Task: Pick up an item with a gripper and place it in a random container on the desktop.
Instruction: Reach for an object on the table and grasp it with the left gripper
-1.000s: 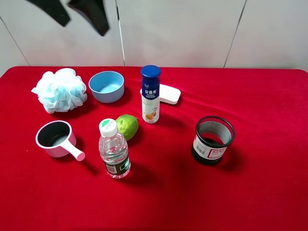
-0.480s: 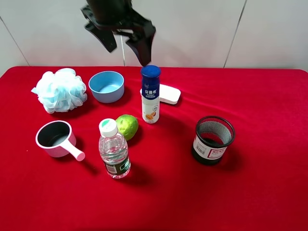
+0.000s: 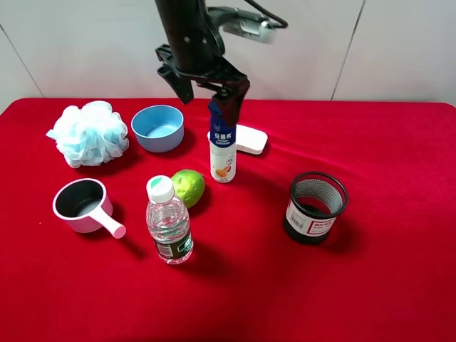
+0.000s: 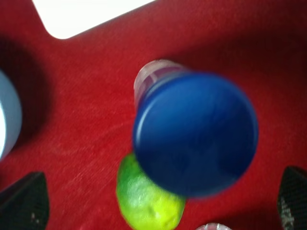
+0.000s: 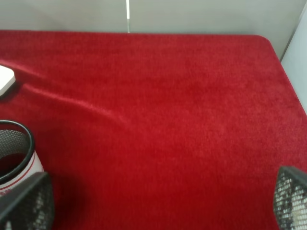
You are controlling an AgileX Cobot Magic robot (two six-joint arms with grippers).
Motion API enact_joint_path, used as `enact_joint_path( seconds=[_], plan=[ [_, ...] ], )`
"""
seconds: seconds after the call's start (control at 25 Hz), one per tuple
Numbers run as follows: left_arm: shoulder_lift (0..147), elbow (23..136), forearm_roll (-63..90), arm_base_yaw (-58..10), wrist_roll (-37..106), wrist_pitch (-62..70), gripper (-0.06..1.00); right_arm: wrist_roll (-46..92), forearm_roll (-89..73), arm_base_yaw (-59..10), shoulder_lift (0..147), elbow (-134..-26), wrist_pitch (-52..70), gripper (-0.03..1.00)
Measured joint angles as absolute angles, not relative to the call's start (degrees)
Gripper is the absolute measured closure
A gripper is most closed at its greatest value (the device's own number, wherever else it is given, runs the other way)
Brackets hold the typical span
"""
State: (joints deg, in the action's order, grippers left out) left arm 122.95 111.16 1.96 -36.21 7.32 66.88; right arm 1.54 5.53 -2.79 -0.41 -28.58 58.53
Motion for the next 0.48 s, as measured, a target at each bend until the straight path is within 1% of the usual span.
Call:
enact_joint_path(
  seconds=[0.2,0.48],
  plan=[
    [126.5,114.3,1.7,-37.4,7.5,66.9,0.0,1.5,5.5,-2.8,-0.4,-28.6,58.5,0.28],
    [128.7,114.8,0.0,-38.6,7.7,66.8,0.0,1.5,5.5,-2.8,-0.4,-28.6,58.5,0.28]
  ],
)
